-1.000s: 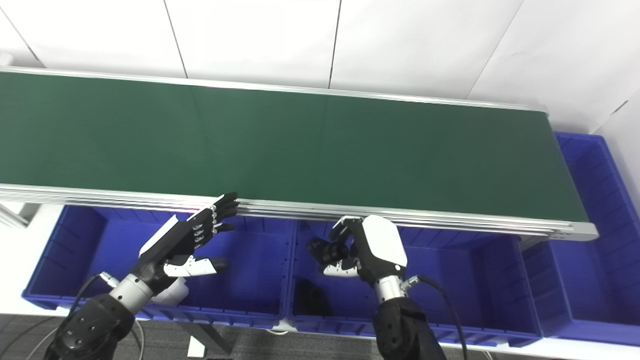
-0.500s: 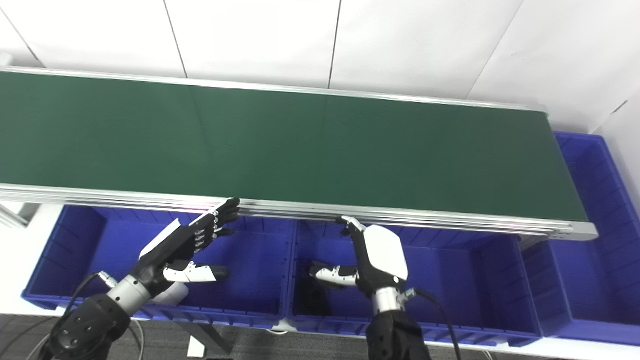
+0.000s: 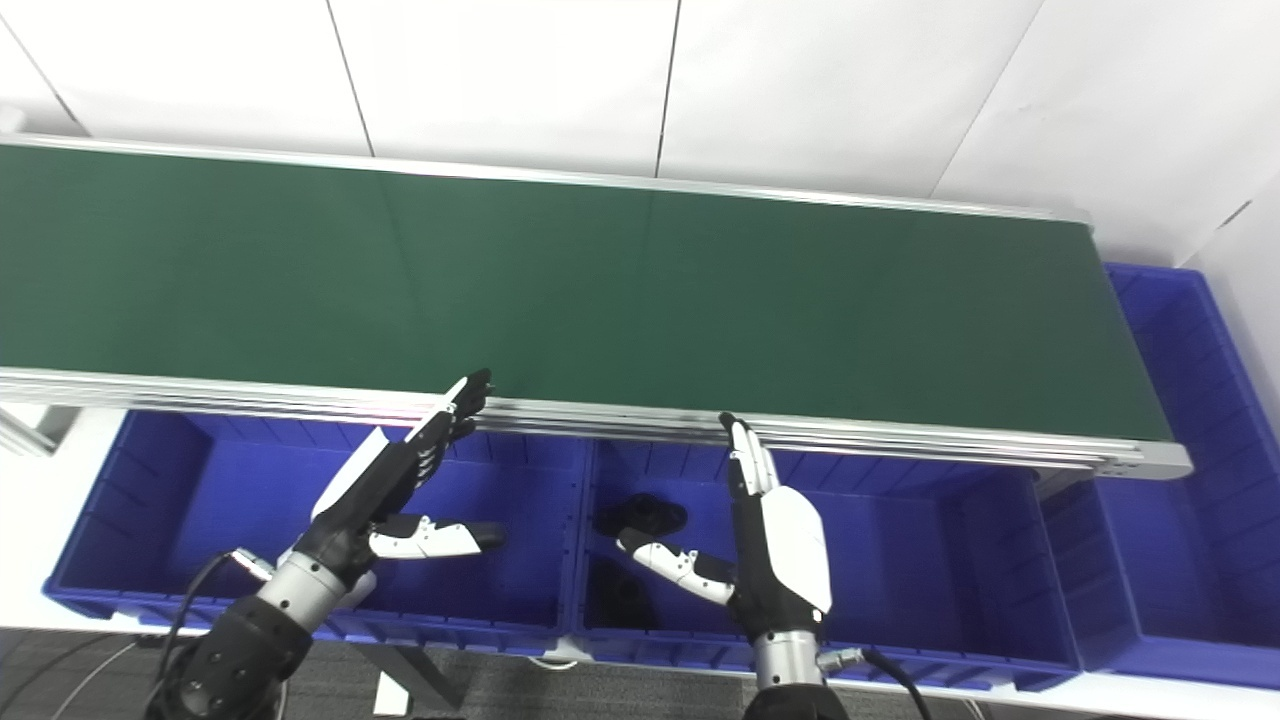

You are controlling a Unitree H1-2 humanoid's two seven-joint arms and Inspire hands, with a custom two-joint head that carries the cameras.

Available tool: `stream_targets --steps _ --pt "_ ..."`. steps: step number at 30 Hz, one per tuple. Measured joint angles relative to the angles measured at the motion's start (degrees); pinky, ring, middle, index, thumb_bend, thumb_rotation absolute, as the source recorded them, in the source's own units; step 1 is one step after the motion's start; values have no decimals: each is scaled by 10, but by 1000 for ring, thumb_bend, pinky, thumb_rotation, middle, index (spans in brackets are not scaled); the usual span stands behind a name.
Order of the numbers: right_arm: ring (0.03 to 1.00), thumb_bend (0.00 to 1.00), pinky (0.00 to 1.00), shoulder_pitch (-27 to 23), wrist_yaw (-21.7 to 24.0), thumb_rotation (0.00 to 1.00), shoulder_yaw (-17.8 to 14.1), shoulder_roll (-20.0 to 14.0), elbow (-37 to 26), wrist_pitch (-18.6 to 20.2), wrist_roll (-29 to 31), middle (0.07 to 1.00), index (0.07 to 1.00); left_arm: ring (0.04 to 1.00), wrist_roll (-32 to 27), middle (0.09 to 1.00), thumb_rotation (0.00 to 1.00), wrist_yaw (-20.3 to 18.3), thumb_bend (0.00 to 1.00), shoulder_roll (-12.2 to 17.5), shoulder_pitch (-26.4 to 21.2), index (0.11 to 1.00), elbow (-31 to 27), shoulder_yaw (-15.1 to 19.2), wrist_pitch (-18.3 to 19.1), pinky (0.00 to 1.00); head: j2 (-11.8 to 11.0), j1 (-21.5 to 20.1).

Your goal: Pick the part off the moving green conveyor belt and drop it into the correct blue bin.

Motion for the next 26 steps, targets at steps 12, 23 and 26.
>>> stream_targets --steps 12,23,26 --pt "942 867 937 -17 33 754 -8 -12 106 -147 158 949 977 1000 14 1000 448 0 779 4 -6 1000 63 -5 -43 974 -42 31" --pt "930 834 874 -27 80 855 -12 -16 144 -190 253 945 968 1000 9 1000 461 0 785 6 -6 1000 85 -2 -60 982 -70 29" --pt "932 828 875 -30 81 848 -11 -15 150 -191 257 947 969 1000 4 1000 458 0 776 7 -7 1000 92 2 -67 974 -75 29"
